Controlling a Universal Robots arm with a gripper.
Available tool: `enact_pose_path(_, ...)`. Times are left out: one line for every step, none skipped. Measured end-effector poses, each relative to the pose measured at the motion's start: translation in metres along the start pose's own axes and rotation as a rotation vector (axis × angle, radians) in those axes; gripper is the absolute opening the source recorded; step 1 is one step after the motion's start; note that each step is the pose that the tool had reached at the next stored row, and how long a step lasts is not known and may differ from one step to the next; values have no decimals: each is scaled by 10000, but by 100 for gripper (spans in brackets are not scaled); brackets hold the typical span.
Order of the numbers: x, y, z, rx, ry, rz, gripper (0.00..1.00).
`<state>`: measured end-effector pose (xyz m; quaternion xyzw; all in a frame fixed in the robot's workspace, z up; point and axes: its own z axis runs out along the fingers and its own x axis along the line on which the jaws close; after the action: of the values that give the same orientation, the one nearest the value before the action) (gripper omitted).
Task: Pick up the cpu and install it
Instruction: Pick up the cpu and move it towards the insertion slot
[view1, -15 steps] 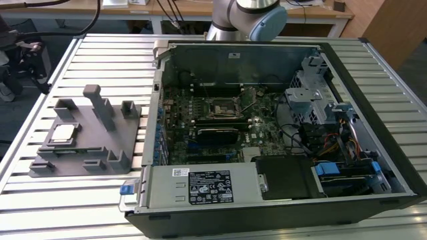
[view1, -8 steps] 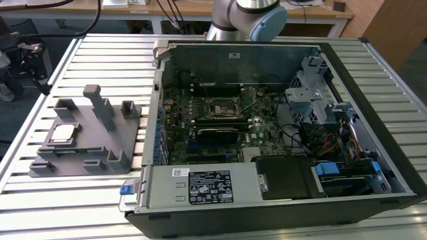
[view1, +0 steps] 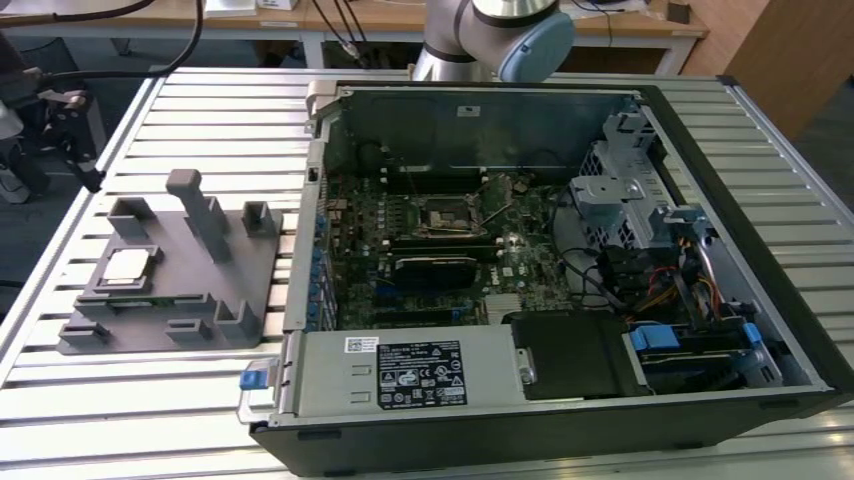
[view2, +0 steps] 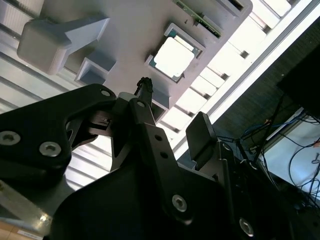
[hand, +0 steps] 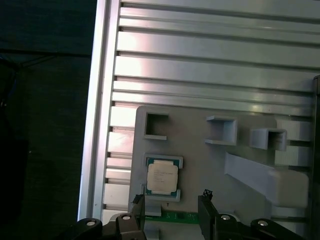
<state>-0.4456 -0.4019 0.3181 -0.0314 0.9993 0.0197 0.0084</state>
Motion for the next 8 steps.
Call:
enact_pose_path(0,0,3,0,0,-1,54)
enact_pose_path(0,0,6,0,0,-1,54)
enact_pose_path(0,-1,10,-1,-1,-1,54)
enact_pose_path(0,-1,12,0,0,-1,54)
enact_pose_path(0,-1,16,0,0,-1,54)
enact_pose_path(0,-1,18,-1,0,0,54)
enact_pose_path(0,-1,22,-1,0,-1,54)
enact_pose_path(0,-1,25,0,-1,0,54)
